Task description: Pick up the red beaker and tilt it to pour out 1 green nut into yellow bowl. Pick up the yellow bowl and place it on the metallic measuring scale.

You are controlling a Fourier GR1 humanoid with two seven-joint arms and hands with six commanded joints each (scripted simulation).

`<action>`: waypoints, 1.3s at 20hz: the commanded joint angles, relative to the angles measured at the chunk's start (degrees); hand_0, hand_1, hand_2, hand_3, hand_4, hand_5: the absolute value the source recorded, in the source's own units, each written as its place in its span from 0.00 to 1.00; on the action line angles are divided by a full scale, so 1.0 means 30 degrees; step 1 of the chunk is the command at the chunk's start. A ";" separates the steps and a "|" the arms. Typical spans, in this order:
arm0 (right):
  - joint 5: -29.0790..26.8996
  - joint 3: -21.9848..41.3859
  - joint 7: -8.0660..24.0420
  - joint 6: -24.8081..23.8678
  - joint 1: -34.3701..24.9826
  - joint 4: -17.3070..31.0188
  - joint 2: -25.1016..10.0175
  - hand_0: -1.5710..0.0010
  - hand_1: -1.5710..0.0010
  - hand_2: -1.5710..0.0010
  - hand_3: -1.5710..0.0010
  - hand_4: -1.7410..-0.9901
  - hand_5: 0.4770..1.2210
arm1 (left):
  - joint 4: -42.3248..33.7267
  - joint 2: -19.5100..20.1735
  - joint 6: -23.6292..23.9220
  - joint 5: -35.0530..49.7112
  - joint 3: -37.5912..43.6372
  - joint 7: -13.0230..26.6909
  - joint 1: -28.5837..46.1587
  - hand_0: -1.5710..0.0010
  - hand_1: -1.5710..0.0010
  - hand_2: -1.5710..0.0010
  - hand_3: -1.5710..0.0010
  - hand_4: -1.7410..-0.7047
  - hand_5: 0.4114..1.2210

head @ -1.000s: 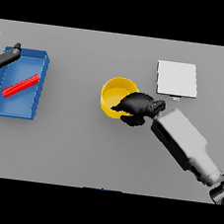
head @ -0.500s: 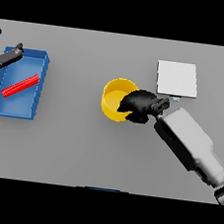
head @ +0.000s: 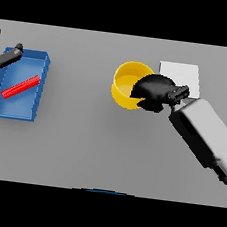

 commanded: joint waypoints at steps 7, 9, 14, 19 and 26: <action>0.0163 -0.0734 -0.0903 -0.0606 -0.0939 0.0317 -0.1648 0.00 0.00 0.00 0.16 0.03 1.00 | -0.0205 0.0257 -0.0002 -0.0067 0.0047 0.0024 -0.0003 1.00 1.00 1.00 1.00 0.90 0.41; 0.0421 -0.1024 -0.0957 -0.1223 -0.1113 0.1106 -0.2119 0.00 0.00 0.00 0.19 0.03 1.00 | -0.0668 0.0466 0.0207 -0.0233 -0.0095 0.0332 0.0186 1.00 1.00 1.00 1.00 0.91 0.40; 0.0407 -0.2061 -0.1190 -0.2455 -0.1642 0.4103 -0.2576 0.00 0.00 0.00 0.23 0.03 1.00 | -0.1580 0.0798 0.0445 -0.0060 -0.0089 0.1395 0.0384 1.00 1.00 1.00 1.00 0.89 0.42; 0.0806 -0.2407 -0.2213 -0.4081 -0.2193 0.7507 -0.2556 0.00 0.00 0.00 0.26 0.03 1.00 | -0.1611 0.0768 0.0401 -0.0133 -0.0193 0.1877 0.0276 1.00 1.00 1.00 1.00 0.88 0.45; 0.1666 -0.2350 -0.3058 -0.6199 -0.3079 1.2062 -0.1691 0.00 0.00 0.00 0.12 0.02 1.00 | -0.1482 0.0823 0.0458 -0.0220 -0.0229 0.1973 0.0412 1.00 1.00 1.00 1.00 0.90 0.42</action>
